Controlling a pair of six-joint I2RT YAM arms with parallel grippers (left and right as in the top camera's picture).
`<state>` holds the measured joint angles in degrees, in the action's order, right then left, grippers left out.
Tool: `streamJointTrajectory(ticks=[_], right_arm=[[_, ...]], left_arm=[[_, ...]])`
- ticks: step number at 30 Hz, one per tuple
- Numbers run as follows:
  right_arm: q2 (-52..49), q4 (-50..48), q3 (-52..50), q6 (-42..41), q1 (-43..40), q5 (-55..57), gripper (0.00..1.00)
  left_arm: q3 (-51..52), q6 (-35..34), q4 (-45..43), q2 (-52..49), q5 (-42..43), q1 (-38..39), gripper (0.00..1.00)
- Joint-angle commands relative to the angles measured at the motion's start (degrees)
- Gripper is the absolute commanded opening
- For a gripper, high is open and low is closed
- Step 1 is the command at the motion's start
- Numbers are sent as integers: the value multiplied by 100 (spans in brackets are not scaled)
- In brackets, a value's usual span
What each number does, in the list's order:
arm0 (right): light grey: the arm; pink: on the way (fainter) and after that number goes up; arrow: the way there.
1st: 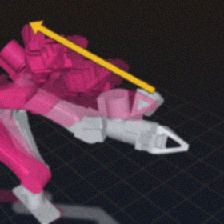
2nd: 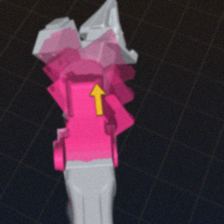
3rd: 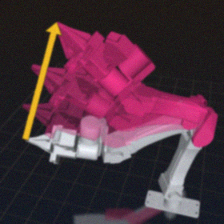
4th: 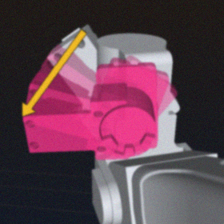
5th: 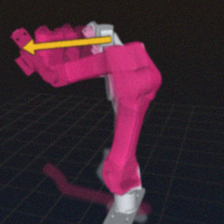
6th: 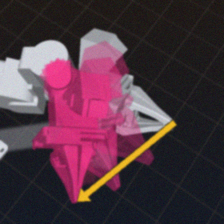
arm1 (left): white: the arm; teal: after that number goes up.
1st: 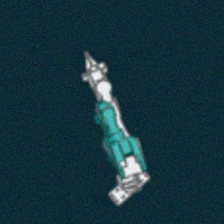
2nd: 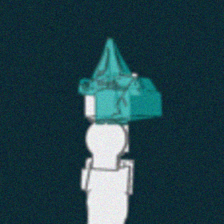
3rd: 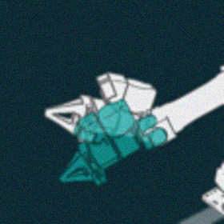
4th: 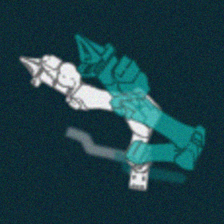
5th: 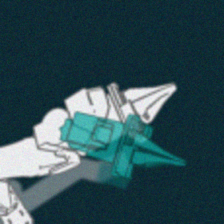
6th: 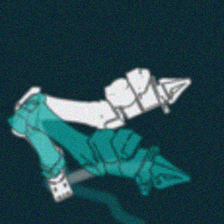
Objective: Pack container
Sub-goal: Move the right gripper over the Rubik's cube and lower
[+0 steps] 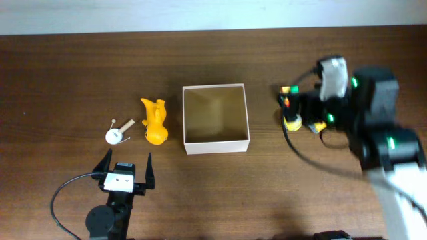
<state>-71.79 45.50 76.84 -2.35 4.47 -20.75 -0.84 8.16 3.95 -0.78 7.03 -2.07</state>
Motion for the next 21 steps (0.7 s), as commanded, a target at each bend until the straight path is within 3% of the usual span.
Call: streamJointTrajectory(ticks=[1,3,7,9,11,15,21], right_arm=[[-726,52,302,-94,-44,-273,99],[-1075,37,302,-179,-81,-245,99],[-1615,146,302,-1759,-219,863,99],[-1759,181,302,-2116,-269,1217,99],[-1840,-22,299,-1878,-258,1239,99],[-1875,-608,299,-326,-61,1353,99],[-2098,-1038,297,-144,11,2428,99]], left_arm=[[31,94,17,48,-39,-20,99],[31,94,17,48,-39,-17,99],[31,94,17,48,-39,-20,99],[31,96,17,48,-39,-17,99],[31,94,17,48,-39,-20,99],[31,96,17,48,-39,-17,99],[31,94,17,48,-39,-20,99]])
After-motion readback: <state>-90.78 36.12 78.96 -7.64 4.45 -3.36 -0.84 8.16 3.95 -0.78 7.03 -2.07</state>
